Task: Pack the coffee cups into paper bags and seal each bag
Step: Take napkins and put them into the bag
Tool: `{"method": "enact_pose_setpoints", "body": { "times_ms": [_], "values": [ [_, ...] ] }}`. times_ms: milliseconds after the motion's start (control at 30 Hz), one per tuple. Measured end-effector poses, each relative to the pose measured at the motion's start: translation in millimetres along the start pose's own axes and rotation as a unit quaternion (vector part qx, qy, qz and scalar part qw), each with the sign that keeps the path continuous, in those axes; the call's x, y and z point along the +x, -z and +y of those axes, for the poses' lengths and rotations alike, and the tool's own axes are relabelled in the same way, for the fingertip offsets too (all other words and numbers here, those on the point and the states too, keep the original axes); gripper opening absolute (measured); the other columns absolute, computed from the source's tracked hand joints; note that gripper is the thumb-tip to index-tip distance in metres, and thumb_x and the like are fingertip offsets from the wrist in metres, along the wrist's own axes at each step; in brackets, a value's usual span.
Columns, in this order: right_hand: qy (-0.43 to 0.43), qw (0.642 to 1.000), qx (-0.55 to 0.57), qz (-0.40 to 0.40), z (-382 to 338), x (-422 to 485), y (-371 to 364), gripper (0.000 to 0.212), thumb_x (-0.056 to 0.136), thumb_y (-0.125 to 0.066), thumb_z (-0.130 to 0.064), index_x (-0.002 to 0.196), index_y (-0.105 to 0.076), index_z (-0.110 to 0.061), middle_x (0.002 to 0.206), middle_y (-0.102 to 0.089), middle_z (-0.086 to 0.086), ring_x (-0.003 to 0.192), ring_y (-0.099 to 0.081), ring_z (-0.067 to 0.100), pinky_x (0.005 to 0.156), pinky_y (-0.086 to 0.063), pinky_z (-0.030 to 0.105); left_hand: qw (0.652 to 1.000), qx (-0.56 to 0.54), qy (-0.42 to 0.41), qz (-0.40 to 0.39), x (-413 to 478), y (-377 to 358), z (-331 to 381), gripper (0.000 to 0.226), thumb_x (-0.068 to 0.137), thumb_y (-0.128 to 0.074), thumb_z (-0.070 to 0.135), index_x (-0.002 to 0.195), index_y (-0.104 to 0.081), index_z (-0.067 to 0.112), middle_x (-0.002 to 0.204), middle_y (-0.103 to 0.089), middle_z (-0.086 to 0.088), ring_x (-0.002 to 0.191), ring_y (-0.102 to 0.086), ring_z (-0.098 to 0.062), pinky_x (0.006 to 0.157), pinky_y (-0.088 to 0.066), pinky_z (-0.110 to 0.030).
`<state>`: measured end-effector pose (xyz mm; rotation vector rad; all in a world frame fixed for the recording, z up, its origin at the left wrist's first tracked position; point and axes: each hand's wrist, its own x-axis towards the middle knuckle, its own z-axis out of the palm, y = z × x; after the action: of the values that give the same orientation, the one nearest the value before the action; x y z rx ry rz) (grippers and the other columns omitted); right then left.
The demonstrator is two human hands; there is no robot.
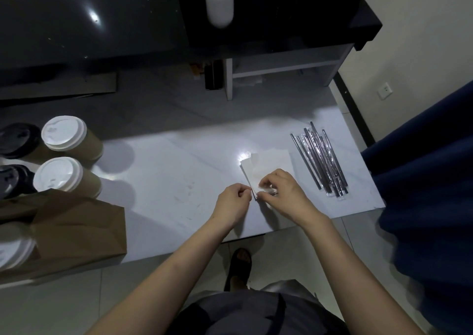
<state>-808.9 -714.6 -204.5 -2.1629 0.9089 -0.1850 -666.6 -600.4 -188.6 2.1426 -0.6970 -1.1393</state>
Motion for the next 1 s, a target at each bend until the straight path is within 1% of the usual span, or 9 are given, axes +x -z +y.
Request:
{"method": "enact_pose_setpoints", "body": {
  "times_ms": [67, 167, 300, 400, 500, 567, 667, 767, 1000],
  "values": [
    [0.000, 1.000, -0.004, 0.004, 0, -1, -1, 0.016, 0.087, -0.080, -0.025, 0.100, -0.072, -0.024, 0.100, -0.055, -0.013, 0.105, -0.054, 0.009, 0.089, -0.045, 0.019, 1.000, -0.003, 0.001, -0.002, 0, 0, 0, 0.020, 0.098, -0.053, 0.021, 0.099, -0.073, 0.022, 0.104, -0.073, 0.007, 0.099, -0.063, -0.014, 0.080, -0.042, -0.026],
    [-0.002, 1.000, -0.010, 0.006, 0, -2, -1, 0.008, 0.089, -0.078, -0.021, 0.094, -0.073, -0.021, 0.097, -0.054, -0.013, 0.103, -0.053, 0.008, 0.085, -0.040, 0.011, 1.000, -0.004, 0.000, -0.005, 0, 1, -1, 0.019, 0.098, -0.053, 0.021, 0.097, -0.072, 0.022, 0.103, -0.073, 0.007, 0.097, -0.063, -0.013, 0.079, -0.042, -0.026],
    [-0.011, 1.000, -0.011, 0.020, -4, -1, -1, 0.004, 0.091, -0.073, -0.014, 0.091, -0.072, -0.018, 0.093, -0.054, -0.012, 0.093, -0.053, 0.005, 0.078, -0.038, 0.004, 1.000, -0.005, -0.001, -0.006, 0, 2, 0, 0.018, 0.097, -0.053, 0.021, 0.096, -0.071, 0.023, 0.099, -0.073, 0.006, 0.093, -0.063, -0.012, 0.078, -0.043, -0.027],
    [-0.013, 0.999, -0.013, 0.029, -7, -2, 1, 0.009, 0.091, -0.071, -0.014, 0.087, -0.067, -0.020, 0.090, -0.056, -0.012, 0.088, -0.053, 0.000, 0.075, -0.037, 0.008, 1.000, -0.011, -0.006, -0.012, 0, 2, -1, 0.018, 0.095, -0.053, 0.021, 0.088, -0.070, 0.024, 0.088, -0.071, 0.008, 0.083, -0.062, -0.012, 0.072, -0.044, -0.027],
    [-0.025, 0.998, -0.002, 0.050, -7, -4, 2, 0.009, 0.090, -0.069, -0.012, 0.086, -0.064, -0.019, 0.086, -0.061, -0.008, 0.082, -0.056, 0.004, 0.072, -0.039, 0.013, 0.999, -0.030, -0.003, -0.017, -2, 4, -1, 0.021, 0.091, -0.052, 0.021, 0.075, -0.065, 0.026, 0.073, -0.067, 0.011, 0.071, -0.059, -0.013, 0.070, -0.046, -0.029],
    [-0.047, 0.997, 0.012, 0.059, -8, -5, 2, 0.009, 0.090, -0.070, -0.014, 0.085, -0.065, -0.019, 0.083, -0.065, -0.006, 0.078, -0.059, 0.006, 0.070, -0.040, 0.012, 0.999, -0.041, 0.001, -0.018, -2, 5, -1, 0.020, 0.090, -0.052, 0.020, 0.074, -0.064, 0.025, 0.068, -0.066, 0.011, 0.068, -0.058, -0.013, 0.071, -0.047, -0.029],
    [-0.072, 0.995, 0.034, 0.062, -8, -6, 3, 0.008, 0.090, -0.073, -0.015, 0.085, -0.067, -0.019, 0.078, -0.068, -0.008, 0.074, -0.061, 0.005, 0.066, -0.041, 0.009, 0.998, -0.058, 0.005, -0.019, -3, 5, -1, 0.018, 0.091, -0.054, 0.019, 0.081, -0.069, 0.024, 0.071, -0.069, 0.009, 0.071, -0.061, -0.014, 0.076, -0.051, -0.032],
    [-0.084, 0.993, 0.053, 0.057, -9, -5, 6, 0.008, 0.090, -0.075, -0.015, 0.085, -0.070, -0.018, 0.077, -0.069, -0.011, 0.076, -0.062, 0.004, 0.066, -0.043, 0.010, 0.998, -0.063, 0.007, -0.017, -3, 5, -2, 0.018, 0.091, -0.054, 0.019, 0.084, -0.070, 0.024, 0.073, -0.071, 0.007, 0.073, -0.063, -0.014, 0.079, -0.053, -0.033],
    [-0.092, 0.991, 0.090, 0.044, -10, -7, 9, 0.008, 0.091, -0.079, -0.018, 0.088, -0.073, -0.016, 0.081, -0.073, -0.010, 0.080, -0.066, 0.003, 0.074, -0.052, 0.017, 0.997, -0.071, 0.016, -0.012, -2, 5, -2, 0.018, 0.092, -0.055, 0.018, 0.086, -0.072, 0.021, 0.071, -0.071, 0.005, 0.072, -0.064, -0.016, 0.082, -0.056, -0.039]
  ]
}}
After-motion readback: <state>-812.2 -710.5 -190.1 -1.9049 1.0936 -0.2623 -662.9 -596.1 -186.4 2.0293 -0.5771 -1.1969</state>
